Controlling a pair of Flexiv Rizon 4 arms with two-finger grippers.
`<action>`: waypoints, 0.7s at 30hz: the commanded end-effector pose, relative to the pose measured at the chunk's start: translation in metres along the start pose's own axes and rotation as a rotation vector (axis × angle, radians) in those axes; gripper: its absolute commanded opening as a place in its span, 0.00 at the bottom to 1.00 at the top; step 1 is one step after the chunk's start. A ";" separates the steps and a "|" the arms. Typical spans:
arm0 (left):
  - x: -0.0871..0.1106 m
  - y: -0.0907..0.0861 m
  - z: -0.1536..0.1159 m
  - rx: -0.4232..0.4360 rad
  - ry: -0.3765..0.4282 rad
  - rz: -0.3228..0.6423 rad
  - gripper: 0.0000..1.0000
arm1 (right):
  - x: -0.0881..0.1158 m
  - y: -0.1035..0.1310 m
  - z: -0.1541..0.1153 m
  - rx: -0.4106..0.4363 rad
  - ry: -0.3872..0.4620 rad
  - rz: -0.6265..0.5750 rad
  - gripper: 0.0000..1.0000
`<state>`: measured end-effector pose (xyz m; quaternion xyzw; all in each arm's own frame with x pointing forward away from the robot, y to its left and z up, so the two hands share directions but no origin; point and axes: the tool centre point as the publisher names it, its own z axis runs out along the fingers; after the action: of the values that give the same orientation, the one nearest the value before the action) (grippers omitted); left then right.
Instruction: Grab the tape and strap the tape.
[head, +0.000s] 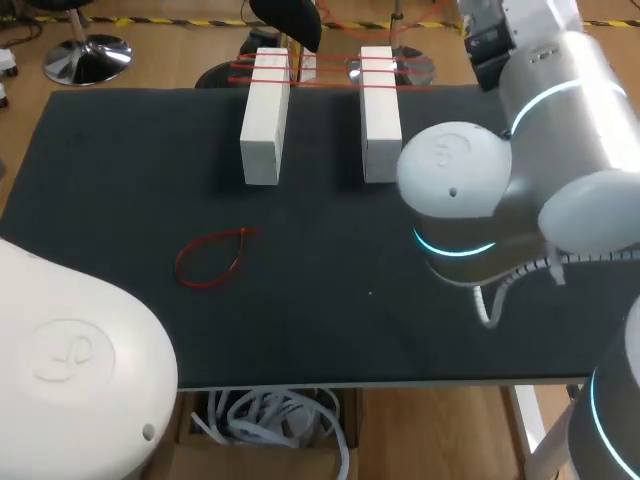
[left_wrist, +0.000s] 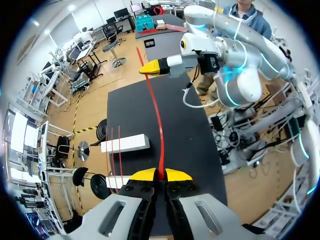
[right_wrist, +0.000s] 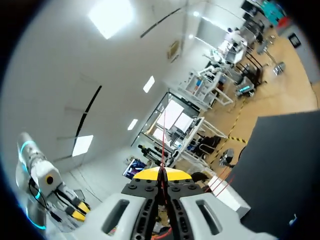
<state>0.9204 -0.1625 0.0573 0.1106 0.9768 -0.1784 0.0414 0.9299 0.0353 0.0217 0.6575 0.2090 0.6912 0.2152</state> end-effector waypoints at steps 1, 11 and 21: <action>0.000 0.000 -0.001 -0.005 0.003 0.000 0.00 | 0.011 0.004 0.001 0.071 0.171 -0.941 0.00; 0.000 0.000 -0.001 -0.005 0.003 0.000 0.00 | 0.014 0.001 0.002 0.073 0.223 -1.090 0.00; 0.000 0.000 -0.001 -0.005 0.003 0.000 0.00 | 0.014 0.001 0.002 0.073 0.223 -1.090 0.00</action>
<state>0.9204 -0.1626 0.0573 0.1107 0.9768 -0.1784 0.0414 0.9315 0.0484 0.0314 0.5006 0.4587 0.6010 0.4216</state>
